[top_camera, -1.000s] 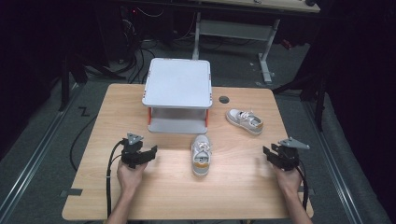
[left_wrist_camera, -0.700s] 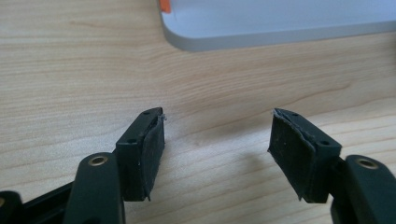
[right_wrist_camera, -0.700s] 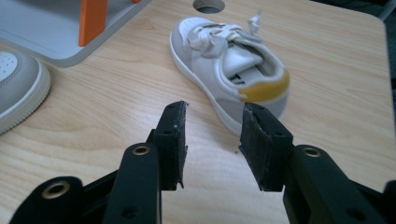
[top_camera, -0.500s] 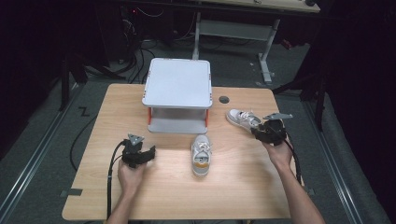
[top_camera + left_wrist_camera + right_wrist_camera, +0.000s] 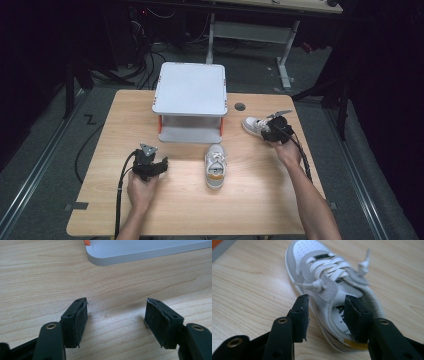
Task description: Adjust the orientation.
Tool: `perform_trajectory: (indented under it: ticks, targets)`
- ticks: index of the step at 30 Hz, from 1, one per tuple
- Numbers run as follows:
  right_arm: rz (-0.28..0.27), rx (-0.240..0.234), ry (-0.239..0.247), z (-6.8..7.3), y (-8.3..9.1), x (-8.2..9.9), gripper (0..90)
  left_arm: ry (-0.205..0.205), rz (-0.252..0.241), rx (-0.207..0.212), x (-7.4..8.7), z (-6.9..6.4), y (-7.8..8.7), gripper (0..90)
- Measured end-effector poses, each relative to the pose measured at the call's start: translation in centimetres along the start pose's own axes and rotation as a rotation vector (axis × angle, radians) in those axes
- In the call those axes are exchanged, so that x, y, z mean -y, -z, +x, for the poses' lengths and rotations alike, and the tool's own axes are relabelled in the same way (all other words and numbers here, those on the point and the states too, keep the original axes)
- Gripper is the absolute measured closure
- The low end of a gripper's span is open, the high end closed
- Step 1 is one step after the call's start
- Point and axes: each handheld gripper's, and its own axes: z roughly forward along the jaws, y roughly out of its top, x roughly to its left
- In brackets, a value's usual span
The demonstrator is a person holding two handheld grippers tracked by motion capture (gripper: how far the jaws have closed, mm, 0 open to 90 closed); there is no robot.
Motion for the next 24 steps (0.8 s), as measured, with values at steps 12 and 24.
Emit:
perform_trajectory:
  ticks: [12, 24]
  targets:
    - [-0.003, -0.089, 0.053, 0.5, 0.1, 0.3, 84.5, 0.001, 0.0, 0.0, 0.0, 0.0, 0.0, 34.8]
    - [-0.047, -0.117, -0.057, 0.1, 1.8, 0.3, 85.5, 0.002, 0.001, 0.001, 0.0, 0.0, 0.0, 34.7]
